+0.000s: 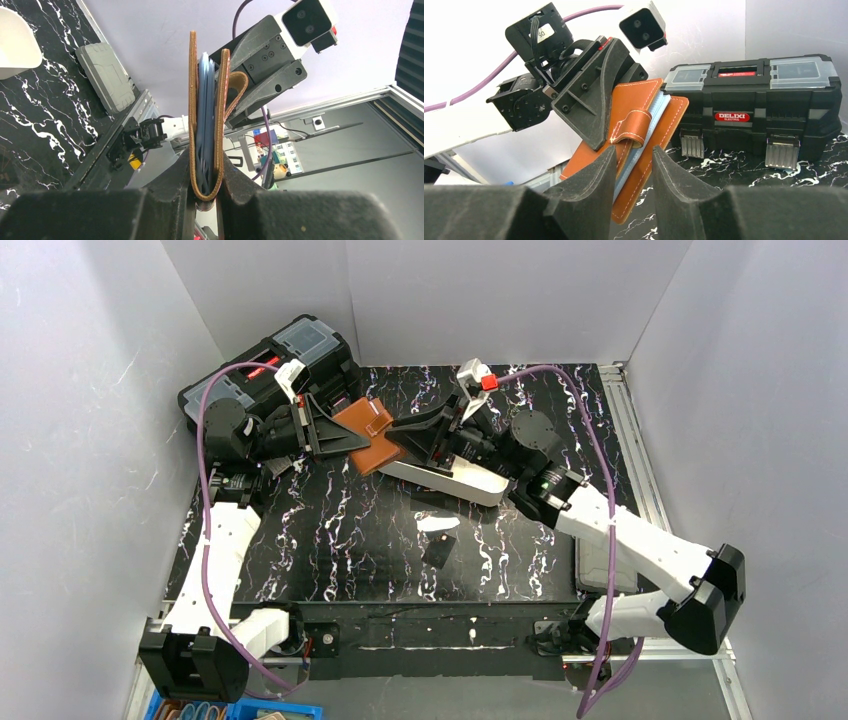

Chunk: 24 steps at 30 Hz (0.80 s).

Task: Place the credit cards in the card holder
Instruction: Close the card holder at the center of the board.

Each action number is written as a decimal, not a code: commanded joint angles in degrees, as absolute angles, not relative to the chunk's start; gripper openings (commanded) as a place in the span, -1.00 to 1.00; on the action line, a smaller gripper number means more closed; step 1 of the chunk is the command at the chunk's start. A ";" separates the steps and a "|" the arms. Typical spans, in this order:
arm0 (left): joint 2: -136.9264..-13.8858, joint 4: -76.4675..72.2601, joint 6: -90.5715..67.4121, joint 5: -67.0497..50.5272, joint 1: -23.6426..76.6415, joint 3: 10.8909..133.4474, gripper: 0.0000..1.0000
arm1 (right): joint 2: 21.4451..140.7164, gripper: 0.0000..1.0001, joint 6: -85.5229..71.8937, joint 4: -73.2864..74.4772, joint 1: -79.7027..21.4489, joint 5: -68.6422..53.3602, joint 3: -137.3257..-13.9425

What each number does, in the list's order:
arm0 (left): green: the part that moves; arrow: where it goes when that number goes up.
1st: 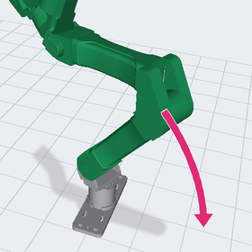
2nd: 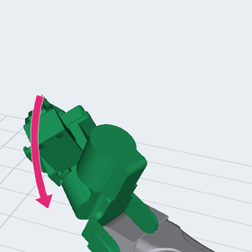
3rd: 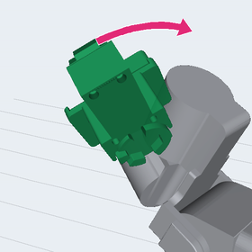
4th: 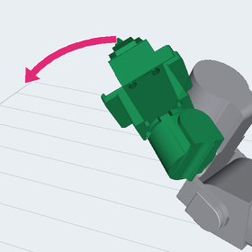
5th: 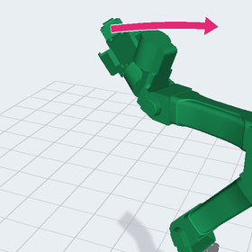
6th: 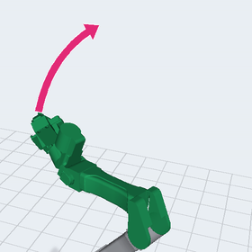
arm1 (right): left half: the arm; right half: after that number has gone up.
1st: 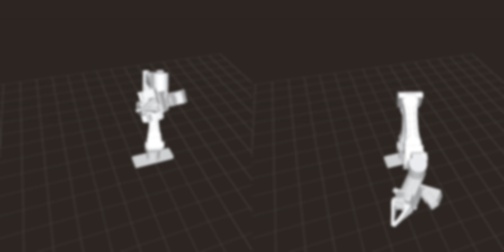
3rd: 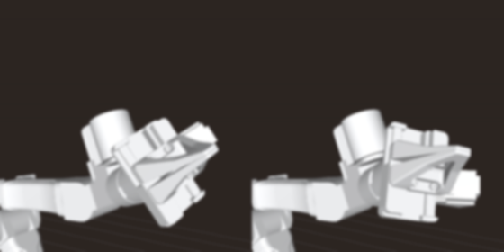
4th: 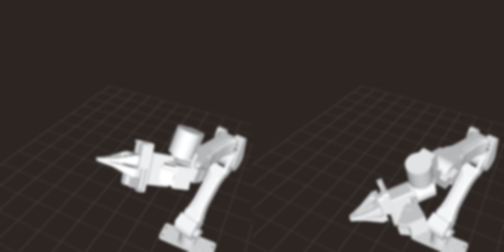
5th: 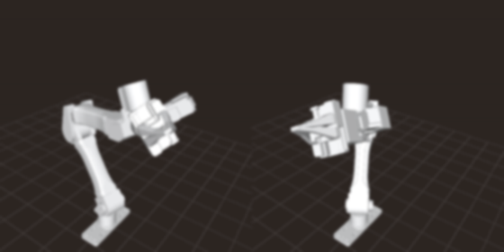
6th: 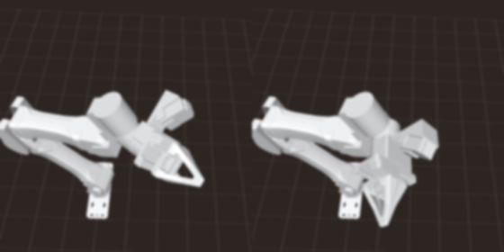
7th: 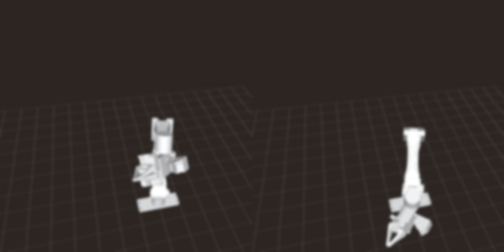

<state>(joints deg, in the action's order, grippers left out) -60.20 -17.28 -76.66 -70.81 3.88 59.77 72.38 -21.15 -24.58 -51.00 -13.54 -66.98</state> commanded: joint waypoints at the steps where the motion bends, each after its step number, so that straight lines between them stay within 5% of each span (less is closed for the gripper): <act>1: -58.24 -18.09 -76.65 -71.54 4.13 61.57 -0.83 | 74.09 -0.26 -22.67 -28.17 -50.87 -14.11 -69.92; 13: -58.02 -17.90 -76.82 -71.89 4.31 62.09 -0.82 | 73.82 -0.66 -22.19 -30.02 -50.76 -11.64 -68.95; 17: -58.01 -18.06 -76.82 -71.89 4.31 61.80 -0.82 | 72.92 -0.21 -21.82 -28.38 -50.43 -13.17 -68.33; 24: -57.96 -17.76 -76.66 -71.81 4.31 62.17 -0.82 | 71.71 -0.07 -21.71 -28.67 -50.09 -13.67 -66.27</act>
<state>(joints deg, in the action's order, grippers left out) -60.10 -16.62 -76.71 -70.57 3.99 59.77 73.65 -22.31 -27.07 -50.57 -13.67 -66.83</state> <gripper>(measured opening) 0.127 0.479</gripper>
